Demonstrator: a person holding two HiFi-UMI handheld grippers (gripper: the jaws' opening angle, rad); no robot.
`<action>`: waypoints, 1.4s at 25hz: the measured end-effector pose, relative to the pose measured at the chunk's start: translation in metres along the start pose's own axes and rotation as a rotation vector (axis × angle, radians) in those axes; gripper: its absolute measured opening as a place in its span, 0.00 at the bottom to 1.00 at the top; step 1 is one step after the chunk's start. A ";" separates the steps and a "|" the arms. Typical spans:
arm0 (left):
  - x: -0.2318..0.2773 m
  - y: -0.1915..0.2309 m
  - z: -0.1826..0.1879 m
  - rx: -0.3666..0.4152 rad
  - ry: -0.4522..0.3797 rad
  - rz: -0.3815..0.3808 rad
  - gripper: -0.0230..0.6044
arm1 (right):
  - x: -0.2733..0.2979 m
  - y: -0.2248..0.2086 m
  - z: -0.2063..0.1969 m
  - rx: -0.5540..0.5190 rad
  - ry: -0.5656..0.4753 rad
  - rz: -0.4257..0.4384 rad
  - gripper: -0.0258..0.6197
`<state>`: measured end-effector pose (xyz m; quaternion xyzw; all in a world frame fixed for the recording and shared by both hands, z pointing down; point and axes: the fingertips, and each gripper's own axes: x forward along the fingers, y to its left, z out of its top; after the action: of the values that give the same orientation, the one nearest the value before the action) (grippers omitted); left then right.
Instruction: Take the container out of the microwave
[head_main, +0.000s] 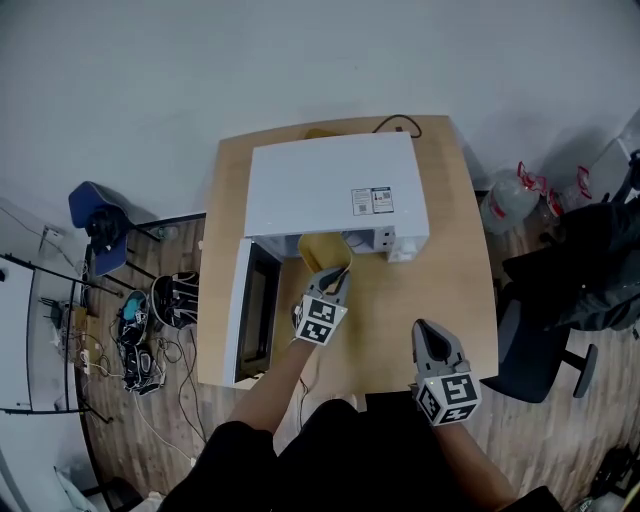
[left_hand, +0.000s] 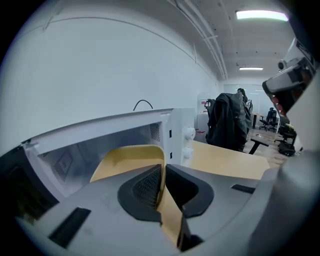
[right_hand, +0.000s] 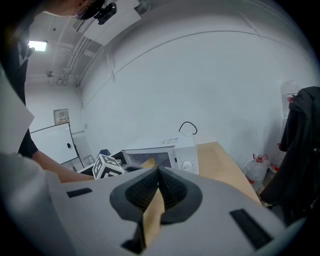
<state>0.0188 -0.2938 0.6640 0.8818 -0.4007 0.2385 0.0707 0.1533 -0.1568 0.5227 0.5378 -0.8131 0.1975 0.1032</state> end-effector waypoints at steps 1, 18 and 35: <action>-0.009 -0.003 -0.001 0.001 -0.007 -0.003 0.09 | -0.004 0.004 -0.001 -0.003 -0.003 -0.005 0.13; -0.172 -0.069 0.002 0.010 -0.134 -0.075 0.09 | -0.066 0.081 -0.014 -0.029 -0.085 -0.078 0.13; -0.291 -0.092 0.026 -0.017 -0.304 -0.003 0.09 | -0.092 0.137 -0.037 -0.072 -0.096 -0.063 0.13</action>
<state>-0.0684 -0.0450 0.5085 0.9077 -0.4075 0.0988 0.0169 0.0635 -0.0169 0.4921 0.5681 -0.8063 0.1388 0.0894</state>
